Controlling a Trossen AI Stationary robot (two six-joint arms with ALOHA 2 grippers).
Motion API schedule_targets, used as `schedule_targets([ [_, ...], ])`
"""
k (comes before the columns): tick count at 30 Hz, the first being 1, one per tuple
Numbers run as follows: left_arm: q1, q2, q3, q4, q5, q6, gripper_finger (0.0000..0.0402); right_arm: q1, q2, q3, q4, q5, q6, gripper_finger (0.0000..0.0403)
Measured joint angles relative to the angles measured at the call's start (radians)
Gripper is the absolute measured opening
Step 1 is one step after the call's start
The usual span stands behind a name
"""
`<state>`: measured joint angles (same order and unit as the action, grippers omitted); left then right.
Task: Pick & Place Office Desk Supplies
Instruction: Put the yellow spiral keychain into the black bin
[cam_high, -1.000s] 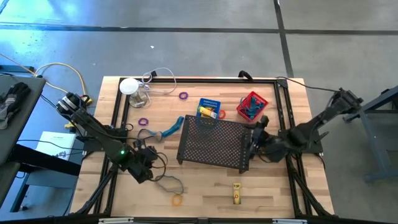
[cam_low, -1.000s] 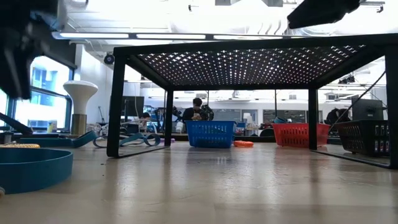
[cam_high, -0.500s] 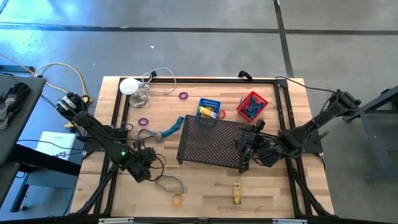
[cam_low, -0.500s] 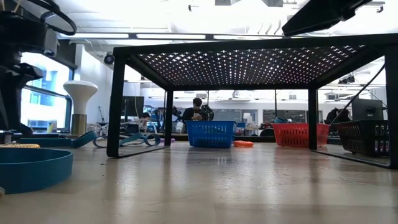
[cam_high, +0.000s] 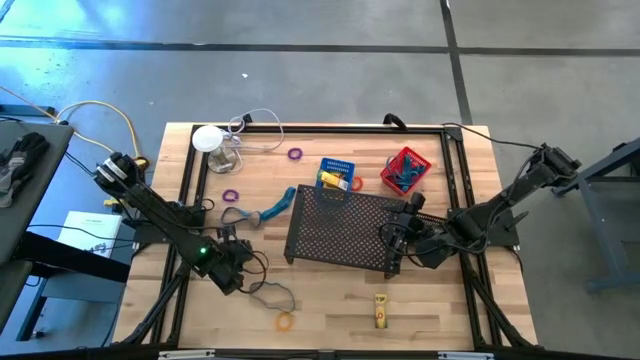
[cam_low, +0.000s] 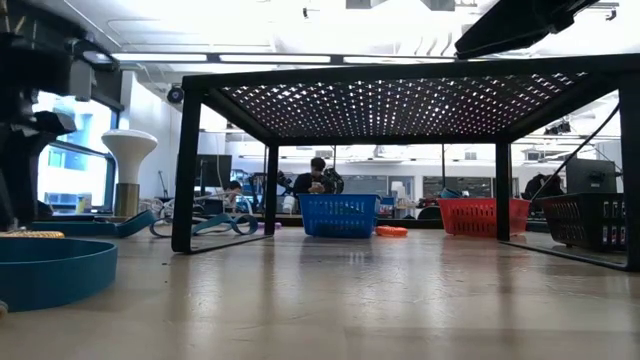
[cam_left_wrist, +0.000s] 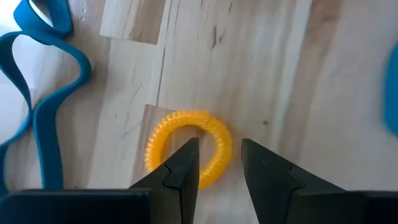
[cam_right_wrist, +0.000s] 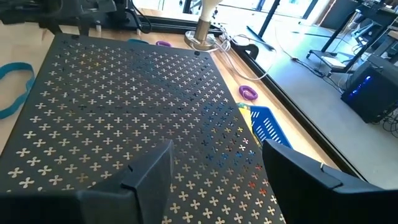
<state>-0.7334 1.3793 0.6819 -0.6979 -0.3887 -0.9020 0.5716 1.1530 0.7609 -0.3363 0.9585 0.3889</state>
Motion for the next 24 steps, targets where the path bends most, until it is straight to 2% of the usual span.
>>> schedule_targets([
  [12, -0.001, 0.183, 0.005, -0.011, 0.011, 0.031, 0.0105, 0.0, 0.0, 0.0, 0.01, -0.022, 0.0, 0.0235],
  [15, 0.007, 0.197, 0.006, -0.009, 0.042, 0.032, 0.0085, 0.0, 0.0, 0.0, 0.013, -0.027, 0.002, 0.0235],
  [20, 0.01, 0.199, 0.005, 0.0, 0.057, 0.038, 0.0016, 0.0, 0.0, 0.0, 0.013, -0.121, 0.005, 0.0235],
  [24, -0.007, 0.193, 0.006, 0.004, 0.027, 0.024, 0.0009, 0.0, 0.0, 0.0, 0.013, -0.218, 0.007, 0.0235],
])
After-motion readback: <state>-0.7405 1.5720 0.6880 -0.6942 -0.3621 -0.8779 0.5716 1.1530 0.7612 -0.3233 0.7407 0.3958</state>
